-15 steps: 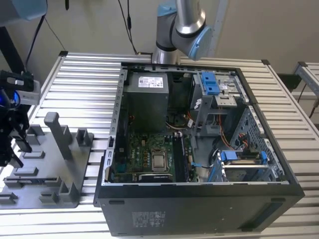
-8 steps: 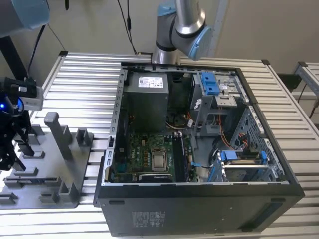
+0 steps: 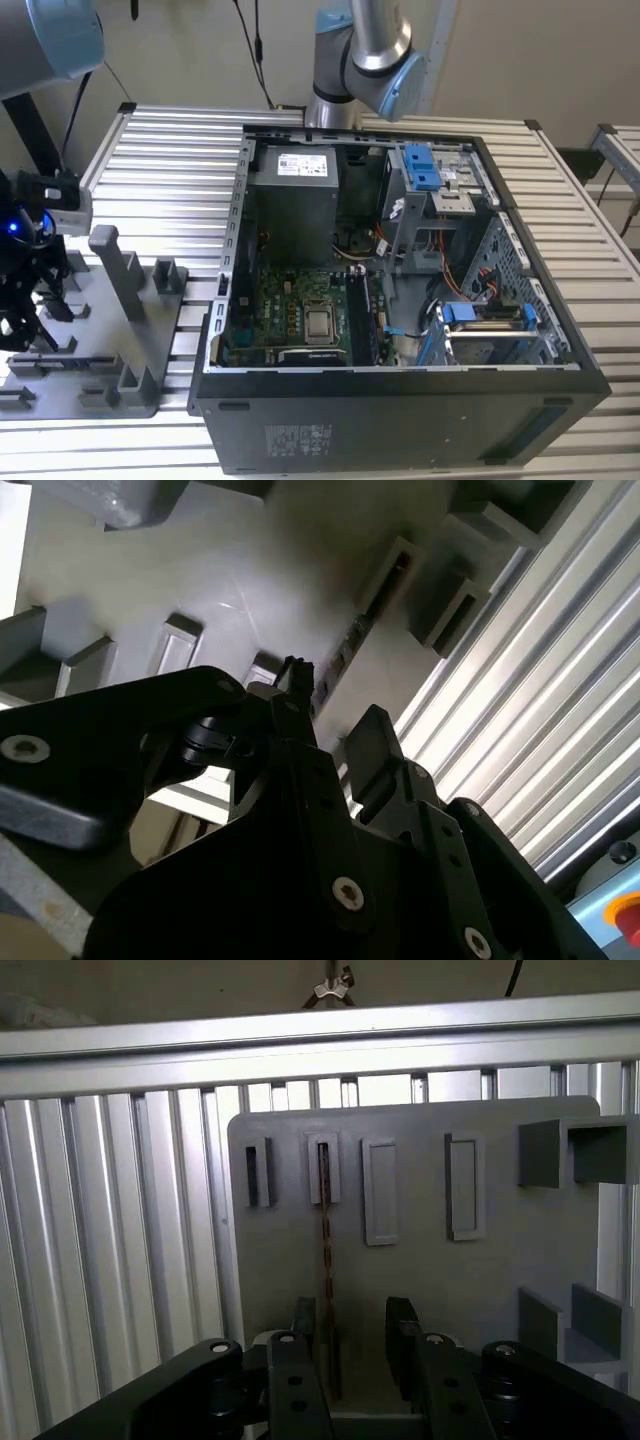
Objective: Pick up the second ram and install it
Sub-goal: 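Pick up the second ram and move it above second insertion slot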
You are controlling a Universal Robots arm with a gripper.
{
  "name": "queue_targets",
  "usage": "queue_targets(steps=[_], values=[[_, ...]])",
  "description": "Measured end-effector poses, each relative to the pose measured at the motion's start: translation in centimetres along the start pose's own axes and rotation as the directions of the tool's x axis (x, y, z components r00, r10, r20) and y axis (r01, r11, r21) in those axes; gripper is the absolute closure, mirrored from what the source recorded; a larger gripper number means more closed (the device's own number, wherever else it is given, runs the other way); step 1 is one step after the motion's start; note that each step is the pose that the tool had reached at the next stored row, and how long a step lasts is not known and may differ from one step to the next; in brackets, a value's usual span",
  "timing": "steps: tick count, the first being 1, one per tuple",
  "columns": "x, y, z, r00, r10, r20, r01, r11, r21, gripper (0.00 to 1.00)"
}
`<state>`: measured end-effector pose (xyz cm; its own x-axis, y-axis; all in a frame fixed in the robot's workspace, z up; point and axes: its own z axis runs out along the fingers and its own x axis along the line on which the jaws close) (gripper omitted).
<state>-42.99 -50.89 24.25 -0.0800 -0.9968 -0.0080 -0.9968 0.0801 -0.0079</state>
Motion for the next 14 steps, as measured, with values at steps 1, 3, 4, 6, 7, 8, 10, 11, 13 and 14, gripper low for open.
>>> queue_targets(steps=[1, 3, 4, 6, 7, 8, 10, 11, 13, 14], values=[[0.03, -0.01, 0.17, 1.0000, 0.000, 0.0000, 0.000, 1.0000, -0.0001, 0.58], [0.17, -0.01, 0.52, 1.0000, -0.001, -0.0002, 0.001, 1.0000, -0.0002, 0.58], [0.19, -0.01, 0.71, 1.0000, -0.001, 0.0000, 0.001, 1.0000, -0.0001, 0.58], [0.20, 0.01, 1.08, 1.0000, -0.001, -0.0001, 0.001, 1.0000, -0.0002, 0.58], [0.21, 0.02, 1.27, 1.0000, -0.002, 0.0000, 0.002, 1.0000, -0.0001, 0.58], [0.22, 0.05, 1.45, 1.0000, -0.002, 0.0000, 0.002, 1.0000, 0.0000, 0.58], [0.23, 0.14, 1.80, 1.0000, -0.003, -0.0001, 0.003, 1.0000, -0.0002, 0.58], [0.25, 0.21, 1.97, 1.0000, -0.004, -0.0002, 0.004, 1.0000, -0.0003, 0.58], [0.29, 0.33, 2.35, 1.0000, -0.006, -0.0001, 0.006, 1.0000, -0.0003, 0.58], [0.31, 0.38, 2.54, 1.0000, -0.007, 0.0000, 0.007, 1.0000, -0.0002, 0.58]])
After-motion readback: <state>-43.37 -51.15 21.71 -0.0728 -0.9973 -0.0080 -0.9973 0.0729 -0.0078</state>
